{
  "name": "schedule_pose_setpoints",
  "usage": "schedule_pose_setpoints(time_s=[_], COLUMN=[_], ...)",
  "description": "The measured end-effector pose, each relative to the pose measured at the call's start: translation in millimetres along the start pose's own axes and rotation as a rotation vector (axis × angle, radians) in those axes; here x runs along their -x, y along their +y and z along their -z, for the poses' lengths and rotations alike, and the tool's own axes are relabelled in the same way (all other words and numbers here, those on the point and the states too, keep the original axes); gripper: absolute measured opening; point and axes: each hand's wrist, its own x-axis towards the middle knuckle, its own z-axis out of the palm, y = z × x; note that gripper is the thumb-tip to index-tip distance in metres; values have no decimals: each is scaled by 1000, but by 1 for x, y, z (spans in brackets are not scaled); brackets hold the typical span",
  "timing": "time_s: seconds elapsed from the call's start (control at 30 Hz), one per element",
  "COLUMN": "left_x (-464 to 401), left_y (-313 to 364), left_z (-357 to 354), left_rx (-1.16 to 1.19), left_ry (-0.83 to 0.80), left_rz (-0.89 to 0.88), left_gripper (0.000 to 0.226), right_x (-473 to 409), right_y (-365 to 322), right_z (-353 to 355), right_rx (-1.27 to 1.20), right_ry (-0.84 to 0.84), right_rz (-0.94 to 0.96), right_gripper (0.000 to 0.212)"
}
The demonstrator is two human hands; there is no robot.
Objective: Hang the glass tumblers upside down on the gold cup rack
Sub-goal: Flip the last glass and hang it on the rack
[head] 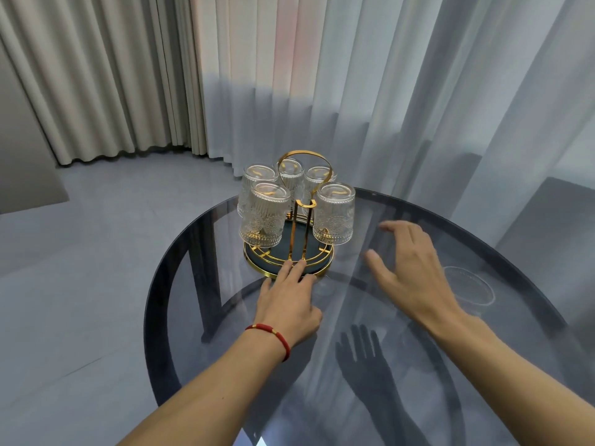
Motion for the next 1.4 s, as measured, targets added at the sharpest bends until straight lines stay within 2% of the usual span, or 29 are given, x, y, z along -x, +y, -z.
schedule_pose_setpoints(time_s=[0.1,0.17,0.3,0.4,0.5,0.6,0.73,0.87,0.93,1.0,1.07,1.13,1.23,1.33,1.4], left_x=[5,8,12,15,17,19,23,27,29,31,31,29,30,30,28], left_y=[11,19,26,29,34,43,55,62,64,64,59,52,41,35,31], left_z=[1,1,1,-1,-2,-2,5,15,17,21,26,32,41,41,40], left_rx=[45,95,210,243,275,340,607,1038,1070,1029,1149,1387,1574,1632,1588], left_ry=[59,110,155,158,166,156,73,-141,-134,-25,30,-9,-62,-71,10], left_rz=[-55,-108,-171,-169,-171,-175,-145,-86,-60,-10,62,129,108,45,110], left_gripper=[58,56,49,46,45,44,49,77,81,68,61,63,56,45,41], right_x=[39,56,70,74,78,77,73,74,76,77,74,71,69,62,49], right_y=[33,52,75,86,93,90,72,36,20,7,3,1,-8,-18,-24], right_z=[12,19,24,18,10,8,12,13,8,4,2,5,5,4,10], right_rx=[161,191,-123,-333,-446,-416,-379,-413,-427,-429,-464,-634,-965,-1013,-902], right_ry=[61,71,53,29,98,166,169,31,-63,-127,-135,-168,-279,-190,-94], right_rz=[-83,-197,-505,-642,-700,-642,-324,-120,-26,40,27,-113,-277,-286,-229], right_gripper=[52,69,106,106,92,82,77,83,86,88,91,87,60,52,54])
